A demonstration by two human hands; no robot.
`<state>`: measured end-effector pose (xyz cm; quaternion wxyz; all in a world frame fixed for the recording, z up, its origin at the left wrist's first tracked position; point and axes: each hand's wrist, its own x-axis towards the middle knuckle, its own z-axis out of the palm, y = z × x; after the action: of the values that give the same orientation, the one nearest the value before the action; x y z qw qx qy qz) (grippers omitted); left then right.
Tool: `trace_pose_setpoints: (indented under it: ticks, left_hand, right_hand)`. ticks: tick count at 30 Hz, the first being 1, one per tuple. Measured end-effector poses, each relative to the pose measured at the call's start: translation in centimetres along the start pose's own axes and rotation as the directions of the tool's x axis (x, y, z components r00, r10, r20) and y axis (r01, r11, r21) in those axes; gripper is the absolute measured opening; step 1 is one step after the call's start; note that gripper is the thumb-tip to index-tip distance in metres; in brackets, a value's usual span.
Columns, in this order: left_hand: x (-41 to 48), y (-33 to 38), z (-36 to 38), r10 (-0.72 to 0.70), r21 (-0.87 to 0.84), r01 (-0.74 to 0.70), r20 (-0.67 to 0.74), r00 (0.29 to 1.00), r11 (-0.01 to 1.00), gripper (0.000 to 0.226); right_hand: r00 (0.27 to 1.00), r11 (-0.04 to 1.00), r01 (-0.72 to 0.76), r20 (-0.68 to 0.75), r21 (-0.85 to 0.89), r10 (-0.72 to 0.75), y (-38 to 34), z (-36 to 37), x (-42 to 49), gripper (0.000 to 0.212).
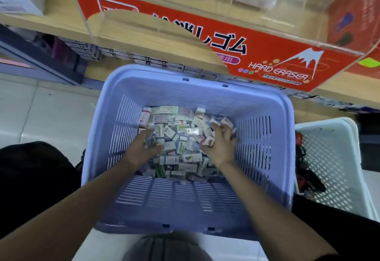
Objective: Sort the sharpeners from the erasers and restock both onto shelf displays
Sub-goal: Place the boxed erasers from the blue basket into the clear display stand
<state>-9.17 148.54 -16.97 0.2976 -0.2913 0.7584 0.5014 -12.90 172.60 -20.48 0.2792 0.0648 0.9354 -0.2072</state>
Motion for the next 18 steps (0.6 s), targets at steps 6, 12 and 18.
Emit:
trace_pose_setpoints:
  ticks: [6, 12, 18]
  left_hand:
    - [-0.2, -1.5, 0.2, 0.058, 0.075, -0.056, -0.024, 0.998, 0.996, 0.047]
    - [-0.2, -2.0, 0.2, -0.029, -0.05, 0.028, -0.014, 0.999, 0.998, 0.032]
    - [0.1, -3.3, -0.4, -0.08, -0.147, 0.082, 0.024, 0.997, 0.986, 0.024]
  right_hand:
    - [0.992, 0.997, 0.009, 0.128, 0.072, -0.018, 2.4, -1.3, 0.9, 0.091]
    - [0.998, 0.952, -0.031, 0.066, 0.304, 0.012, 1.5, 0.3, 0.5, 0.085]
    - [0.995, 0.96, -0.082, 0.07, 0.268, 0.065, 1.5, 1.1, 0.7, 0.066]
